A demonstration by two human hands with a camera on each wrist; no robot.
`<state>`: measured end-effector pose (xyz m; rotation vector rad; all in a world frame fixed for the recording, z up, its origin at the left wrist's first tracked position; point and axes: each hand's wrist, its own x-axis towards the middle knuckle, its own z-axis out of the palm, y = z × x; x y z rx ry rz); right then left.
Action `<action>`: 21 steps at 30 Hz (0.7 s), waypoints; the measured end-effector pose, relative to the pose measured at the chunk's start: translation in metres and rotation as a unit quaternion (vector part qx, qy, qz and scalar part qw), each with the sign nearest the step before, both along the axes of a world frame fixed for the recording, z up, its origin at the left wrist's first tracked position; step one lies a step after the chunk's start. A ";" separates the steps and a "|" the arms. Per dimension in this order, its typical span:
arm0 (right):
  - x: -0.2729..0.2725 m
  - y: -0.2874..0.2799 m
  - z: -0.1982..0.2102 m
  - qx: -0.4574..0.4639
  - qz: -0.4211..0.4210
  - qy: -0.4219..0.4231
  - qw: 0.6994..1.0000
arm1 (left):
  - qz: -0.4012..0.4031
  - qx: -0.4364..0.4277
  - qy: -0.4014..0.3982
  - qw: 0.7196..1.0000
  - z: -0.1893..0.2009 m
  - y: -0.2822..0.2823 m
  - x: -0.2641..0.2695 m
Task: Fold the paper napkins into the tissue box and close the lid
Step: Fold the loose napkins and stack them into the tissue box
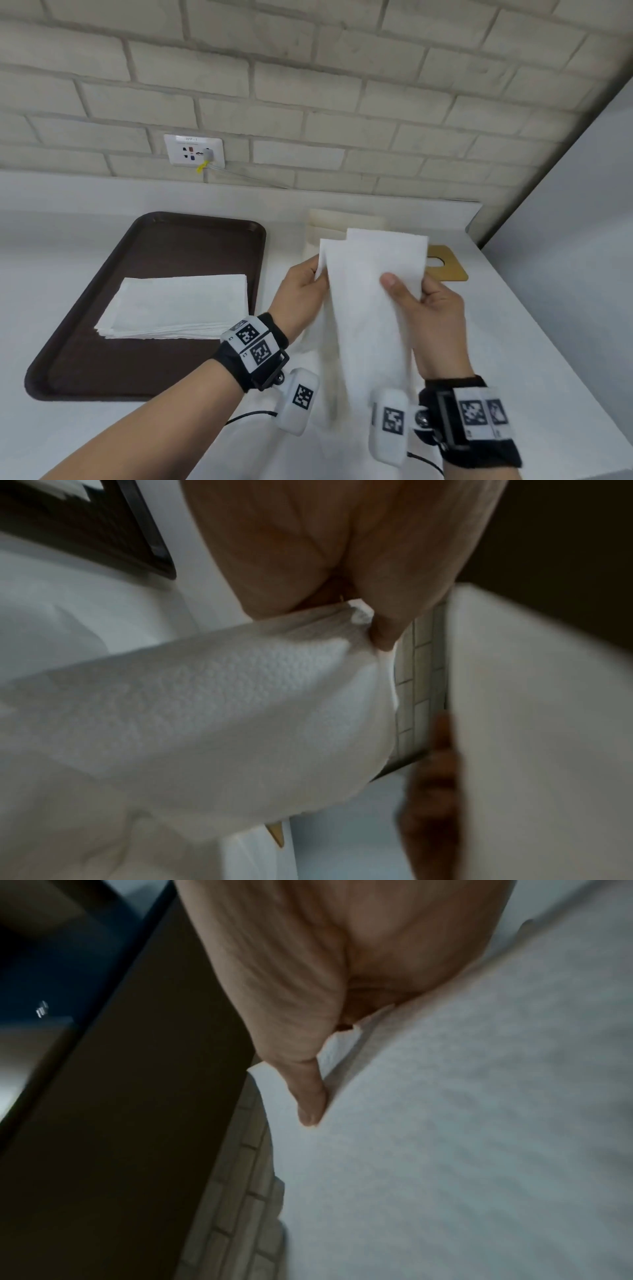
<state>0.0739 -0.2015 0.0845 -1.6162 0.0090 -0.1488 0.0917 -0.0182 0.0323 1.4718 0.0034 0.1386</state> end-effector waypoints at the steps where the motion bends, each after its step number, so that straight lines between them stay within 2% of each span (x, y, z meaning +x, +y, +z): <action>1: 0.002 0.003 -0.005 -0.018 -0.006 0.007 1.000 | -0.007 -0.011 0.005 1.000 0.000 -0.003 -0.002; 6: 0.005 0.012 -0.018 -0.059 -0.042 -0.004 0.997 | -0.029 -0.119 0.048 0.991 -0.003 -0.005 -0.006; 10: 0.007 0.014 -0.025 -0.063 -0.066 -0.007 0.996 | -0.055 -0.137 0.079 0.986 -0.003 -0.006 -0.008; 13: 0.011 0.014 -0.031 -0.070 -0.061 -0.008 0.996 | -0.063 -0.123 0.049 0.989 0.000 -0.010 -0.013; 17: 0.014 0.010 -0.040 -0.098 -0.067 -0.018 0.993 | -0.023 -0.100 0.023 0.994 -0.005 -0.013 -0.011; 21: 0.012 -0.007 -0.032 -0.116 -0.110 -0.026 0.987 | 0.004 -0.097 0.017 0.995 -0.009 -0.009 -0.006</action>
